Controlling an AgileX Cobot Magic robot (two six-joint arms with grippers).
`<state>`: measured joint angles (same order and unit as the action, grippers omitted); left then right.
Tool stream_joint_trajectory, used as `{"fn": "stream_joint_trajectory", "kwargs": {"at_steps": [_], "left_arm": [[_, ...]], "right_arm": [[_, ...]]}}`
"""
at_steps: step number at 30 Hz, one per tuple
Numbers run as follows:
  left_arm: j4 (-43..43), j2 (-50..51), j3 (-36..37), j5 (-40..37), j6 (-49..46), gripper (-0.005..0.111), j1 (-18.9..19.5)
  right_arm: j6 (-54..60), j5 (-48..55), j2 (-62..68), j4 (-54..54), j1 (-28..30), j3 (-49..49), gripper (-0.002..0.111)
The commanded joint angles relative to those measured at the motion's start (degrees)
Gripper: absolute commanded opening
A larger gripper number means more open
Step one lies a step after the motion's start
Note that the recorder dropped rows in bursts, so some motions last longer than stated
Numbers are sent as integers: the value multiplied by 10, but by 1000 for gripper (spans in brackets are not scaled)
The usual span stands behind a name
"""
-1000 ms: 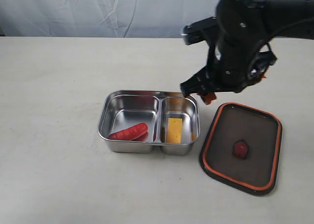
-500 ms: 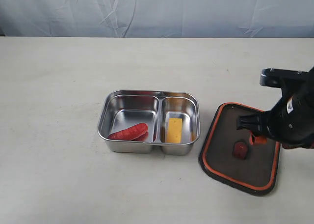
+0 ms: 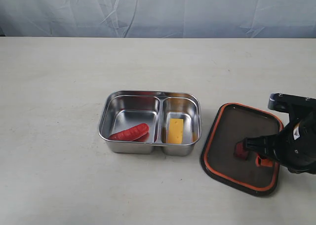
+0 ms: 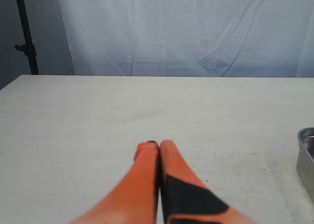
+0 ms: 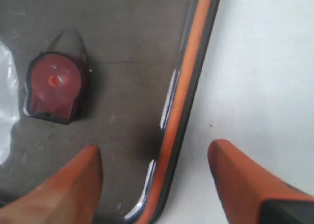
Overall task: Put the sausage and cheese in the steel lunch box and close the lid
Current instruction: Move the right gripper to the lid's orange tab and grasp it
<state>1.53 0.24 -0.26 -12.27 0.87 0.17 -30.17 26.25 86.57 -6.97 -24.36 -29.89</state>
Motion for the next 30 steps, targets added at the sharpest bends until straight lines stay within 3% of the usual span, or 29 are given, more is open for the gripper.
{"fn": "stream_joint_trajectory", "kwargs": {"at_steps": [1,6,8,10,14,25,30], "left_arm": [[3,-2,3,3,0,0,3],[3,-2,3,3,0,0,3],[3,-2,3,3,0,0,3],[3,-2,3,3,0,0,3],[3,-2,3,3,0,0,3],[1,-2,3,3,0,0,3],[-2,-2,3,4,0,0,3]], "right_arm": [[-3,-13,19,-5,4,4,62],[-3,-12,50,-6,4,4,62],[-3,-9,60,-6,4,4,55],[-3,-9,67,-6,4,4,41],[-3,-10,69,-6,4,4,0],[-4,-11,45,-7,4,4,0],[-55,-6,-9,-60,4,4,0]]}}
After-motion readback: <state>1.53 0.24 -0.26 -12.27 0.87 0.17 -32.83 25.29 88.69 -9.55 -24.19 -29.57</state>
